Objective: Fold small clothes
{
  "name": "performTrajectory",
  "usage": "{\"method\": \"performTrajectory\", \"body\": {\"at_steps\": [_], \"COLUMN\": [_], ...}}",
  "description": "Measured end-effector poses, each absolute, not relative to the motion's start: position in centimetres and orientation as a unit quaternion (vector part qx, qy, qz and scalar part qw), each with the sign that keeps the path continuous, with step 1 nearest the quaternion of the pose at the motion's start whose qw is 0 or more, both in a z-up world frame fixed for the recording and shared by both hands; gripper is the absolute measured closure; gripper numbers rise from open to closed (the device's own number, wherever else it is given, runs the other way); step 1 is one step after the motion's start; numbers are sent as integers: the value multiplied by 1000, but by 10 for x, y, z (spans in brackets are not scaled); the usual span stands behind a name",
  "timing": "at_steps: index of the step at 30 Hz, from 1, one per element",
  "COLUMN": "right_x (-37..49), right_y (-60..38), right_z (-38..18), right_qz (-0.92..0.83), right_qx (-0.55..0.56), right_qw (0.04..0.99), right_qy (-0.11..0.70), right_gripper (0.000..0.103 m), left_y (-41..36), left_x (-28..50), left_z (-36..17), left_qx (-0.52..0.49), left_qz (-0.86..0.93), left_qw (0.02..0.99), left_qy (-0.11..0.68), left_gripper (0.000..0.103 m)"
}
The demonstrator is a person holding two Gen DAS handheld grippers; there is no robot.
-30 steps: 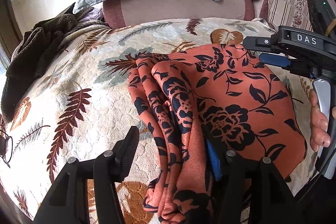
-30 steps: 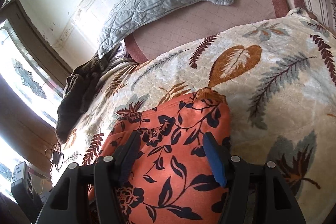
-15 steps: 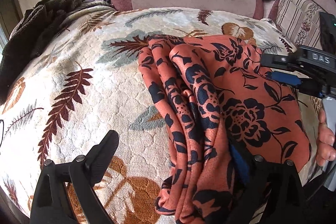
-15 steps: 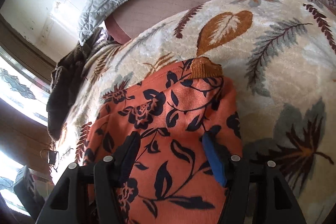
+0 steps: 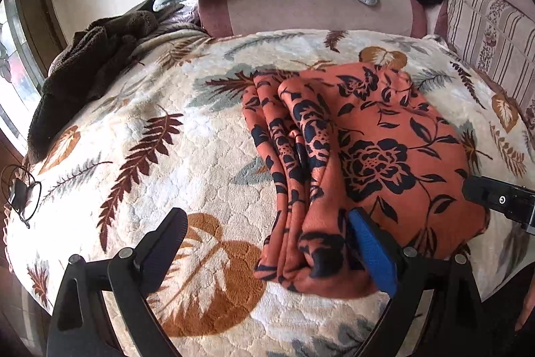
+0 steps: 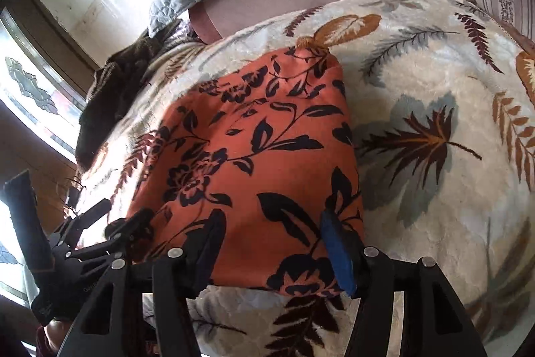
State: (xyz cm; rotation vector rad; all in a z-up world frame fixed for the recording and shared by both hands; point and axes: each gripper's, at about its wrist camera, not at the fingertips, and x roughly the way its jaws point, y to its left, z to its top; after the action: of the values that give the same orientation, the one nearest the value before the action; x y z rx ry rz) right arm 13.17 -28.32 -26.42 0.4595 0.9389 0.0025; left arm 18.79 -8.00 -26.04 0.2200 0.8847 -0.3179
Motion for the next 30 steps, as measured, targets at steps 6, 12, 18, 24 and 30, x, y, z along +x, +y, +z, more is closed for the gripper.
{"method": "performTrajectory", "body": {"at_steps": [6, 12, 18, 24, 30], "right_x": [84, 49, 18, -10, -30], "right_y": [-284, -282, -267, -254, -236], "right_z": [-211, -148, -106, -86, -69], "right_qz": [5, 17, 27, 12, -36], "right_qx": [222, 223, 211, 180, 116], "right_qw": [903, 928, 941, 951, 963], "right_qy": [369, 299, 264, 252, 239], "right_gripper": [40, 37, 30, 28, 26], "left_y": [-60, -50, -48, -42, -37], "left_x": [146, 102, 67, 40, 26], "left_z": [-190, -137, -106, -75, -53], "left_qx": [104, 110, 129, 114, 106], "left_qz": [-124, -108, -91, -98, -92], "left_qw": [926, 947, 958, 965, 969], "left_qy": [341, 283, 239, 216, 203], "left_gripper": [6, 6, 3, 3, 3]}}
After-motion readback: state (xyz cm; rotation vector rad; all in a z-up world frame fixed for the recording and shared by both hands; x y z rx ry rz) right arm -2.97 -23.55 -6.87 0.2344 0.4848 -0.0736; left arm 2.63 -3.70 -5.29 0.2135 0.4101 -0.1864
